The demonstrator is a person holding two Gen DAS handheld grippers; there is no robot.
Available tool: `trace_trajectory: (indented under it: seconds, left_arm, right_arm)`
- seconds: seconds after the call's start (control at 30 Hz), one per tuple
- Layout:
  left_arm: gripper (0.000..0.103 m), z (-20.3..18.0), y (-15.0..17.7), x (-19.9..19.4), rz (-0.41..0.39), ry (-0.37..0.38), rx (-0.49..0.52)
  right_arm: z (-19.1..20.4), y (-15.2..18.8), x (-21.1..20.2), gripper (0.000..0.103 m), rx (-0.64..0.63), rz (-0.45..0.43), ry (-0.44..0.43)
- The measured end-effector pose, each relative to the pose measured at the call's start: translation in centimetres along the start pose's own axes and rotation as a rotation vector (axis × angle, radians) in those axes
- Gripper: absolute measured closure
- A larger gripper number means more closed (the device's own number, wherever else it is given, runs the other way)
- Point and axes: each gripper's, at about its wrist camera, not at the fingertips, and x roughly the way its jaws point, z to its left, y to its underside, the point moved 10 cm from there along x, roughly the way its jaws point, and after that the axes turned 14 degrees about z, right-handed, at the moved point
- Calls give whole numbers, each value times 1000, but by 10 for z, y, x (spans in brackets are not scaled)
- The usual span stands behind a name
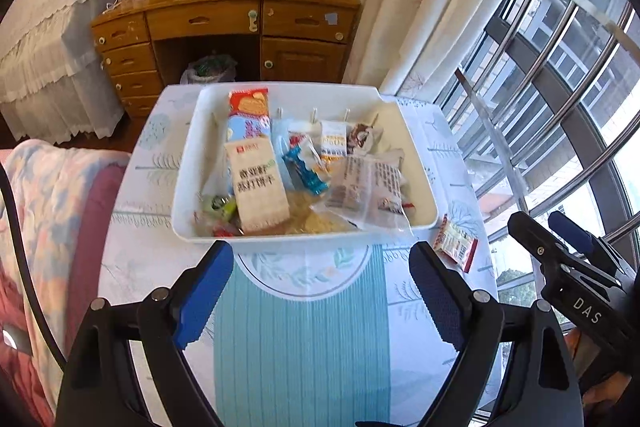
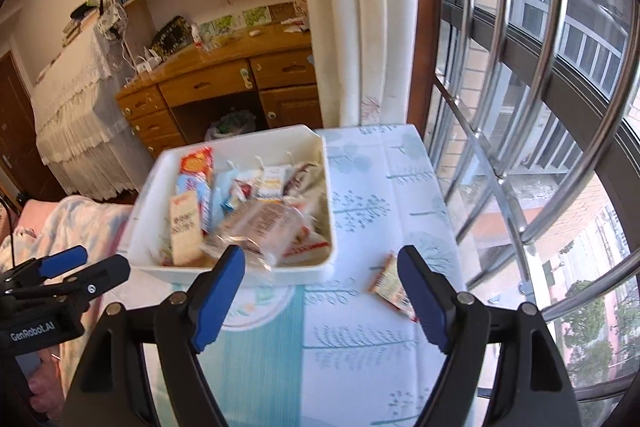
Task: Organize snacks
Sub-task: 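Withdraw the right tool from the tray toward the red-white biscuit packet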
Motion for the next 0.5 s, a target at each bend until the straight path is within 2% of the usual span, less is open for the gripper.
trace_trajectory:
  seconds: [0.23,0.5]
  left_arm:
    - [14,-18,12,21,60,8,-12]
    - [14,-30,9,39,105,-13,-26]
  right_arm:
    - [-28,11,18,18,-15,58,59]
    - [-53,20,48,18,-18,127,97]
